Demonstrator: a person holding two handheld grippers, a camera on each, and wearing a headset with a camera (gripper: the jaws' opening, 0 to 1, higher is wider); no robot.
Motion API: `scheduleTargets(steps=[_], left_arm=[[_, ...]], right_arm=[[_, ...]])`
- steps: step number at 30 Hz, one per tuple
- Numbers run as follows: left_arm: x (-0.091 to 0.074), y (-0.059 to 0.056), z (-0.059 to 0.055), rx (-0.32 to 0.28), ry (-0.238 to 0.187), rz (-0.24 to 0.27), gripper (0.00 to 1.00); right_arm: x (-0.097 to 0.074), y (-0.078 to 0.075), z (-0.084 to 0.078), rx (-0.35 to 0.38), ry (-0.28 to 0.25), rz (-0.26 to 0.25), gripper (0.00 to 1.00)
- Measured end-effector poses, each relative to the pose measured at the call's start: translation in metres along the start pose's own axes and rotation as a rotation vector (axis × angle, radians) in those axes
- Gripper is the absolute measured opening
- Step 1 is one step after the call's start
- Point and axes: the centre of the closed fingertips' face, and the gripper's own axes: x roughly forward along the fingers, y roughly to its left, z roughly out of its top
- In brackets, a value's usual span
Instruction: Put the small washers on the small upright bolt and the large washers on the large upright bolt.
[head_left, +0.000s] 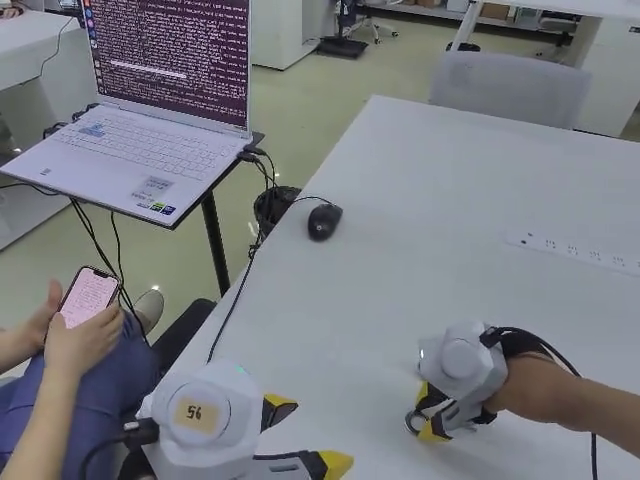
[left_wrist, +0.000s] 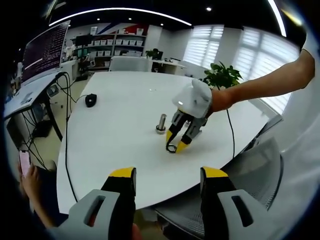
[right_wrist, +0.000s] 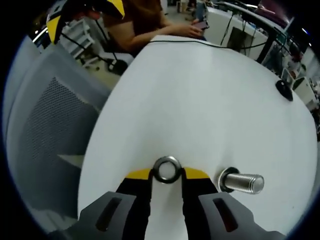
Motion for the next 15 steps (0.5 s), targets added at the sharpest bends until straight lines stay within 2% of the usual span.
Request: scheduleTargets(steps=[8, 15], left_arm=[[0.001, -0.002, -0.001, -0.001, 0.003, -0.003, 0.51], [0.001, -0.002, 0.000, -0.002, -0.001, -0.002, 0.51]], right_arm=[[-0.003, -0.001, 0.005, 0.078, -0.052, -0.024, 0.23], [-0.012, 0.000, 0.003, 0.115, -0.074, -0.059, 0.23]])
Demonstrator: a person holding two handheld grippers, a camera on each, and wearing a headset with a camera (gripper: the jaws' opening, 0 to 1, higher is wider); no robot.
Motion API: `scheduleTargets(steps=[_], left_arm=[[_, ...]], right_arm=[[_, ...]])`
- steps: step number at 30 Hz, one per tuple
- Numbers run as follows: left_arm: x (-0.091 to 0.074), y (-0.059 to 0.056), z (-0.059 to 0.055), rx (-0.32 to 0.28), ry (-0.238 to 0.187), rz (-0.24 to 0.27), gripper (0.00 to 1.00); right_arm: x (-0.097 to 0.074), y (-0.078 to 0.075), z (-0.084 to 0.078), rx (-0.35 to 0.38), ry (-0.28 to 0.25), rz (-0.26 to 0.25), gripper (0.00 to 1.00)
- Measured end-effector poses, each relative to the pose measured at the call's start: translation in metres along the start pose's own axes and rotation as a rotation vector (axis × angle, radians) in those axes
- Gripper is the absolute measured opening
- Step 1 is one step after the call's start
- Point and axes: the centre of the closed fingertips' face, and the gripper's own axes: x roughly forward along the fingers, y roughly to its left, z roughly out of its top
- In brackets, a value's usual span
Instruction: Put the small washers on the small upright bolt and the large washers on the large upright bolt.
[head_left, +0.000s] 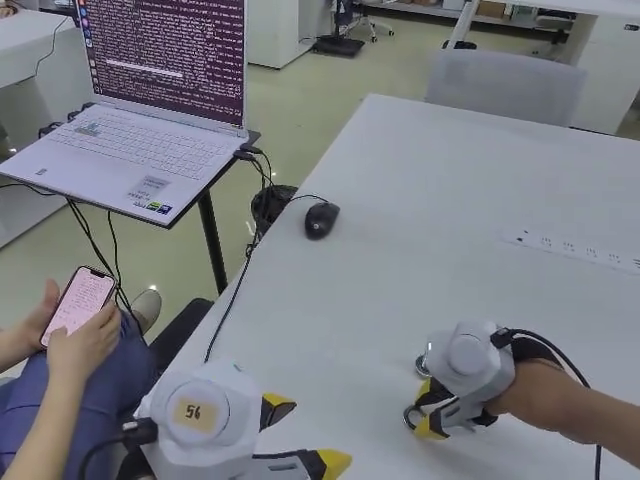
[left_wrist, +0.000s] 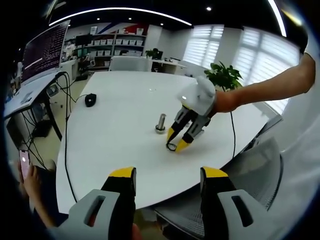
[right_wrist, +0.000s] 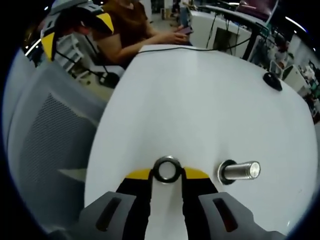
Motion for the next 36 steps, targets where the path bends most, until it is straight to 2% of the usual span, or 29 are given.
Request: scheduleTargets(steps=[6, 11, 20, 27, 36], left_arm=[[0.001, 0.001, 0.001, 0.002, -0.001, -0.001, 0.51], [0.004, 0.000, 0.004, 0.011, -0.001, -0.009, 0.51], [0.011, -0.002, 0.014, 0.024, -0.010, -0.021, 0.52], [0.010, -0.002, 0.012, 0.026, -0.006, -0.021, 0.52], [0.006, -0.001, 0.008, 0.012, -0.006, -0.006, 0.51]], right_arm=[[-0.022, -0.009, -0.006, 0.029, -0.021, -0.075, 0.23], [-0.045, -0.024, -0.013, 0.071, -0.040, -0.138, 0.23], [-0.076, -0.058, 0.002, 0.131, -0.109, -0.237, 0.23], [-0.076, -0.073, 0.013, 0.108, -0.109, -0.255, 0.23], [-0.064, -0.081, 0.019, 0.077, -0.066, -0.226, 0.23]])
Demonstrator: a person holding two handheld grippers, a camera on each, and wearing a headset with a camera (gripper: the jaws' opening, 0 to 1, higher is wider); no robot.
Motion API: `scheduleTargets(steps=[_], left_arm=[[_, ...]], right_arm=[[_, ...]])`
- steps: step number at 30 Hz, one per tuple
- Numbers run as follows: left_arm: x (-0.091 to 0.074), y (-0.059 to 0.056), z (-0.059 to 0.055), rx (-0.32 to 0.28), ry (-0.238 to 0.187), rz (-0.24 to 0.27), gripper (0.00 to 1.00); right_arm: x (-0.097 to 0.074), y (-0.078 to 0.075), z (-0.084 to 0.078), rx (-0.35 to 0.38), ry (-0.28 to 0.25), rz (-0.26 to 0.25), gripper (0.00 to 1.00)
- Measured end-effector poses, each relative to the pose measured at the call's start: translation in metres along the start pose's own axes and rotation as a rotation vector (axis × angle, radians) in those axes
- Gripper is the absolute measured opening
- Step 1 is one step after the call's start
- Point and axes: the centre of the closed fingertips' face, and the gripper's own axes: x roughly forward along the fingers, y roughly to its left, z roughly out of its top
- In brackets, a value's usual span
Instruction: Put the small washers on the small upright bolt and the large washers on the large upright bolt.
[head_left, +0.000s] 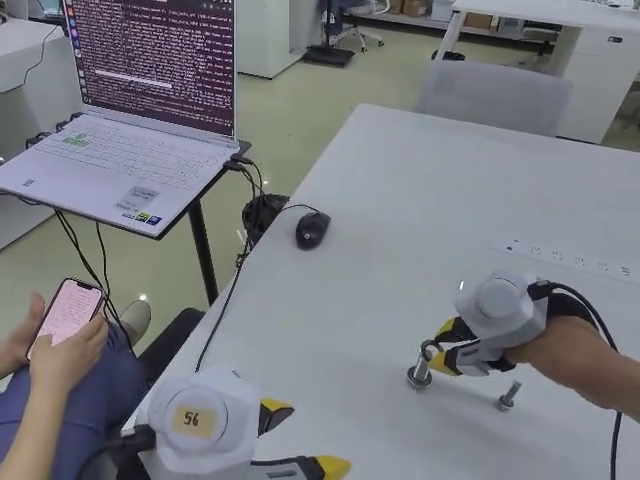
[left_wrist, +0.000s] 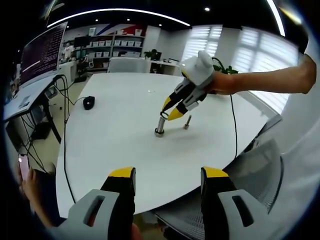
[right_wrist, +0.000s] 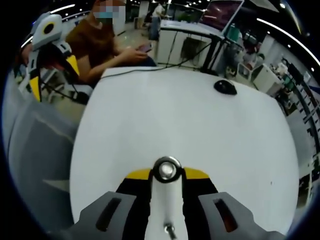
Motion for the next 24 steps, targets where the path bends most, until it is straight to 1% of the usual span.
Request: scheduleTargets(steps=[3, 8, 15, 24], left_arm=[[-0.002, 0.002, 0.001, -0.006, -0.007, 0.005, 0.51], [-0.002, 0.003, 0.000, -0.009, -0.004, 0.010, 0.51], [-0.003, 0.004, 0.000, -0.008, -0.003, 0.009, 0.51], [-0.002, 0.005, -0.002, -0.011, 0.001, 0.010, 0.51]], right_arm=[[0.003, 0.001, -0.001, -0.009, 0.010, 0.007, 0.23], [0.006, 0.002, -0.004, -0.020, 0.028, 0.016, 0.23], [0.011, 0.001, -0.005, -0.008, 0.035, 0.024, 0.24], [0.019, 0.002, -0.007, -0.001, 0.058, 0.030, 0.24]])
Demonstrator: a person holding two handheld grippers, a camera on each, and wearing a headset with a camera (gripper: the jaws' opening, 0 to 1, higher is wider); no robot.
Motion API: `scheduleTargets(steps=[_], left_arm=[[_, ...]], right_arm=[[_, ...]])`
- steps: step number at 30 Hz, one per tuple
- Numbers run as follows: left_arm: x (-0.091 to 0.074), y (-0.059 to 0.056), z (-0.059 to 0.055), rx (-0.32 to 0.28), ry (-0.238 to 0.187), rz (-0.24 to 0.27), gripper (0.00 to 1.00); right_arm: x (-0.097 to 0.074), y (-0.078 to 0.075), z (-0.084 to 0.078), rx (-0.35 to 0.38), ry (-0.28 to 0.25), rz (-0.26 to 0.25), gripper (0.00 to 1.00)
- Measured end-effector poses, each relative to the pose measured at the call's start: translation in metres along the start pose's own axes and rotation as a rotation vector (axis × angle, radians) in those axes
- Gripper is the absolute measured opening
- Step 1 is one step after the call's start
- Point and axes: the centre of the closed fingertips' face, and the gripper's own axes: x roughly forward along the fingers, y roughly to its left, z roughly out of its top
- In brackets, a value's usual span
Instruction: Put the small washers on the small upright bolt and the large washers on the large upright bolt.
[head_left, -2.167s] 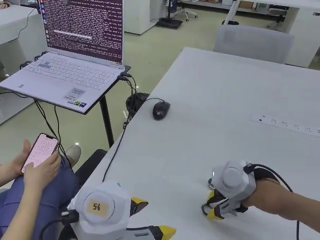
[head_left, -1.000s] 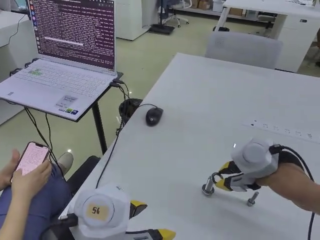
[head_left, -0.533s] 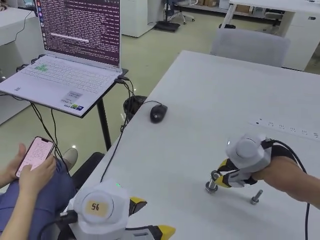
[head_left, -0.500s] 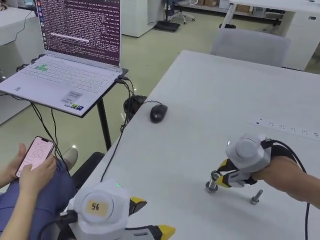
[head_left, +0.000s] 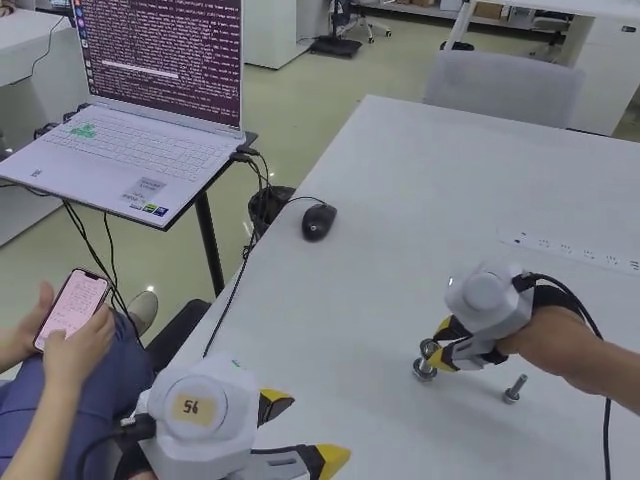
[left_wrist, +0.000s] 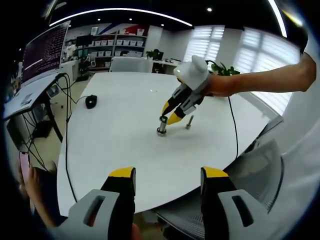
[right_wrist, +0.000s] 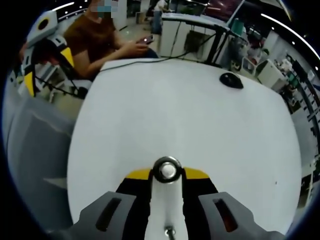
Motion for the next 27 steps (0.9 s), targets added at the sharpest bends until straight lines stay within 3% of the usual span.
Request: scheduleTargets(steps=[10, 20, 27], left_arm=[[0.000, -0.002, 0.000, -0.001, 0.004, -0.001, 0.51], [-0.001, -0.002, 0.000, 0.007, 0.012, 0.002, 0.51], [-0.002, -0.005, 0.001, 0.016, 0.019, 0.001, 0.51]], right_arm=[[0.014, -0.001, -0.009, 0.010, 0.041, 0.012, 0.24], [0.031, 0.001, -0.018, 0.069, 0.065, 0.018, 0.24], [0.038, 0.003, -0.020, 0.099, 0.062, 0.015, 0.24]])
